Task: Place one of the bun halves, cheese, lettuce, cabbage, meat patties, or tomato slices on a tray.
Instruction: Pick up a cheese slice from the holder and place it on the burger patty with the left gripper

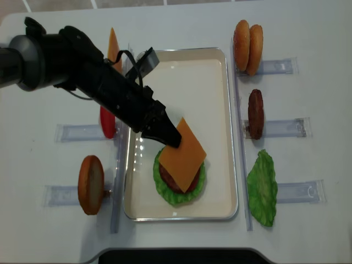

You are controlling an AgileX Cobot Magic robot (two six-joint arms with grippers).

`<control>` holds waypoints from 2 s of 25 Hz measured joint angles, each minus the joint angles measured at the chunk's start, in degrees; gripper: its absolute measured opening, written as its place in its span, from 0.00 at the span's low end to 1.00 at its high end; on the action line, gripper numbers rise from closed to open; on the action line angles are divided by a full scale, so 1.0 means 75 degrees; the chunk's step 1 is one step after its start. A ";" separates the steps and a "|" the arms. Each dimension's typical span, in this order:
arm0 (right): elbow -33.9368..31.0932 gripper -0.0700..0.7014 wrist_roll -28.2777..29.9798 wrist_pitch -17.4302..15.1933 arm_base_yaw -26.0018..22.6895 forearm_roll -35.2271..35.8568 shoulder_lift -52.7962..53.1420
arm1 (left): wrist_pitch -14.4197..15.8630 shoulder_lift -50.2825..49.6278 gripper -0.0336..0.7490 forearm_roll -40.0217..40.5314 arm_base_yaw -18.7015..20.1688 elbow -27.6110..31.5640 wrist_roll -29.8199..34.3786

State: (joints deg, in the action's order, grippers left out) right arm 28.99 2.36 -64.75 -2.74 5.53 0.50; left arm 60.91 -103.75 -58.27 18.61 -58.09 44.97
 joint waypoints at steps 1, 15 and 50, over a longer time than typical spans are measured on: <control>0.0000 0.69 0.0000 0.0000 0.0000 0.0000 0.0000 | -0.0031 0.0000 0.09 0.0063 0.0000 0.0000 0.0000; 0.0000 0.69 0.0000 0.0000 0.0000 0.0000 0.0000 | -0.0266 -0.0137 0.09 0.0328 0.0000 0.0000 -0.0157; 0.0000 0.69 0.0000 0.0000 0.0000 0.0000 0.0000 | -0.0458 -0.0137 0.12 0.1093 0.0000 0.0000 -0.0992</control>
State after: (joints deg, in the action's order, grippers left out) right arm 28.99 2.36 -64.75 -2.74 5.53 0.50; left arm 57.48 -104.78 -50.07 18.61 -58.09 37.53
